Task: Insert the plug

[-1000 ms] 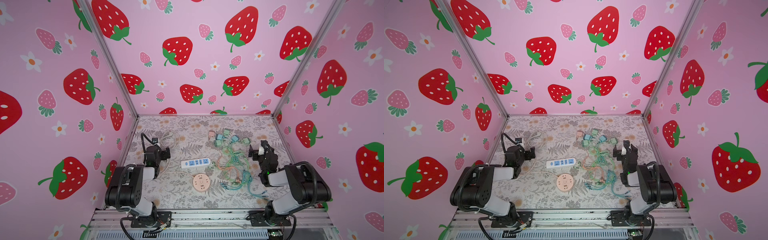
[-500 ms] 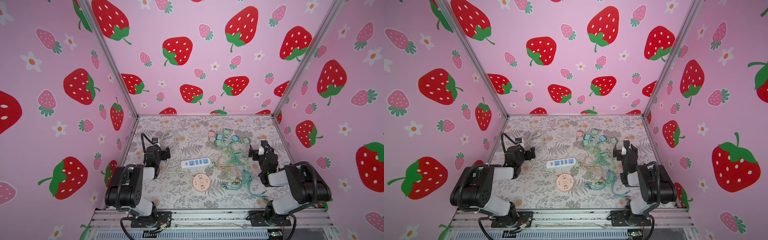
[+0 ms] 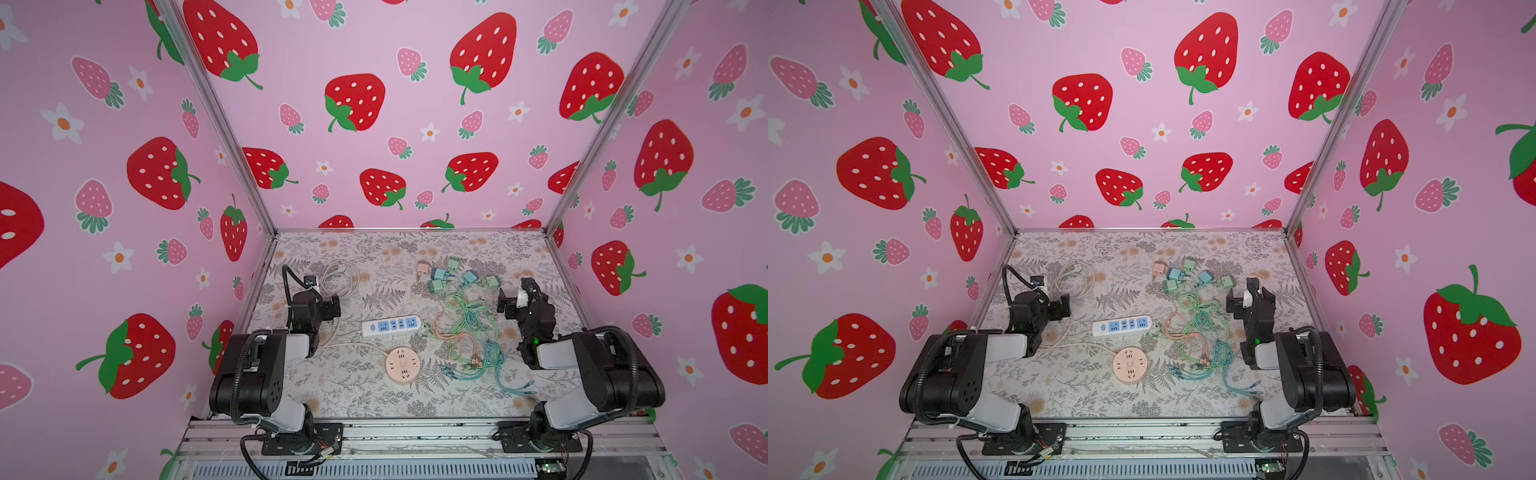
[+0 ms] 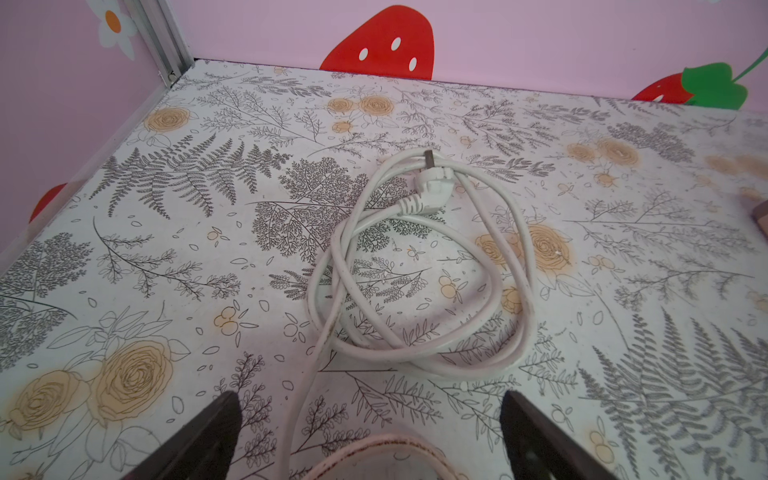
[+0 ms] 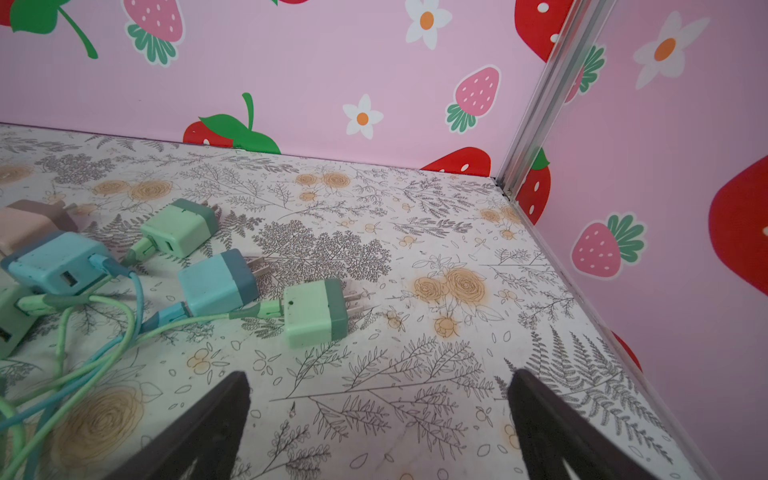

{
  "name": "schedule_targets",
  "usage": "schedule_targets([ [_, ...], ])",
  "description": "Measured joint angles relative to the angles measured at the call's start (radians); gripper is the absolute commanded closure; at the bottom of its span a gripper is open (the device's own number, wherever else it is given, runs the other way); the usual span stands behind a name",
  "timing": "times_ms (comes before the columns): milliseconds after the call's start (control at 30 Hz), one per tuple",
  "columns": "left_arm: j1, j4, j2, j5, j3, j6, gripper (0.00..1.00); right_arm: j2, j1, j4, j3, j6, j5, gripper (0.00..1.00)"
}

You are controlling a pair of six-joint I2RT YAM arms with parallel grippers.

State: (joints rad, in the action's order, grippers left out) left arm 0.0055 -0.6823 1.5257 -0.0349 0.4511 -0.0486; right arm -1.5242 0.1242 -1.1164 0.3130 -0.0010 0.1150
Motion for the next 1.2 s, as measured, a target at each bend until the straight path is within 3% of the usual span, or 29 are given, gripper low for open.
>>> schedule_targets([
  [267,-0.045,0.211,-0.15,-0.087,0.105,-0.011,0.01,0.116,0.0,0.295,0.166,0.019,0.023,0.02],
  [633,-0.126,0.533,-0.274,-0.095,0.262,-0.061,0.01,0.108,0.0,0.784,0.495,0.155,0.026,0.11],
  [800,-0.169,0.661,-0.3,-0.064,0.341,-0.061,0.01,0.099,0.0,0.909,0.537,0.215,-0.028,0.12],
  [1200,-0.206,0.961,-0.286,0.018,0.558,-0.072,0.0,0.072,0.037,1.075,0.667,0.203,-0.107,0.12],
])
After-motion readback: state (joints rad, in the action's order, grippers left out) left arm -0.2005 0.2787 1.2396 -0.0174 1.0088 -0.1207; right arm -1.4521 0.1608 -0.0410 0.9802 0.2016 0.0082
